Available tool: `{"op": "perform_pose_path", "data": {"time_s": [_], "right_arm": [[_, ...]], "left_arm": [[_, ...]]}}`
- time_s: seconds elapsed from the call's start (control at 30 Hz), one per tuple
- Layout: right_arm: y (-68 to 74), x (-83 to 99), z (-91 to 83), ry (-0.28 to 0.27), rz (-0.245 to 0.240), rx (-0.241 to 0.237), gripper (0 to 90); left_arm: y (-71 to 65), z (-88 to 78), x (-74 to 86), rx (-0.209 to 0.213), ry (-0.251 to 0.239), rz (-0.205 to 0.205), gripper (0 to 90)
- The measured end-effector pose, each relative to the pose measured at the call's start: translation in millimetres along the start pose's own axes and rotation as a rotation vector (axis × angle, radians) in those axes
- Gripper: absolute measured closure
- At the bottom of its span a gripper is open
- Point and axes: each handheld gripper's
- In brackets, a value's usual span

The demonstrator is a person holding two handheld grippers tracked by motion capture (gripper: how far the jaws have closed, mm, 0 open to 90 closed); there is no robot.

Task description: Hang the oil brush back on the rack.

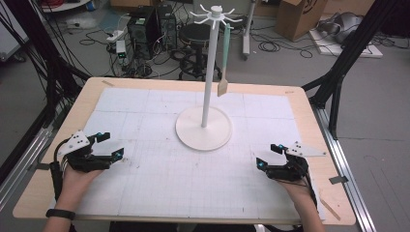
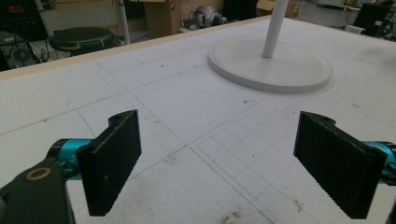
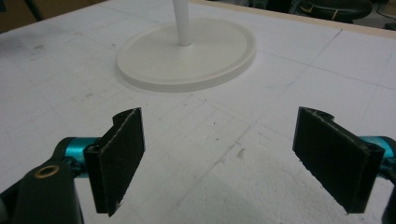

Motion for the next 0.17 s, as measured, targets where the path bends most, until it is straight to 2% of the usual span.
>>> {"op": "perform_pose_path", "data": {"time_s": [0.17], "right_arm": [[-0.9,0.0,-0.3,0.0,0.004,-0.002,16.0]], "left_arm": [[0.7,0.0,0.2,-0.003,-0.004,-0.004,15.6]]}}
Point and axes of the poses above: each handheld gripper's, and its own axes: z roughly forward along the jaws, x roughly out of its underside, y roughly to its left, and after that the axes turned 11 degrees about z, right-handed
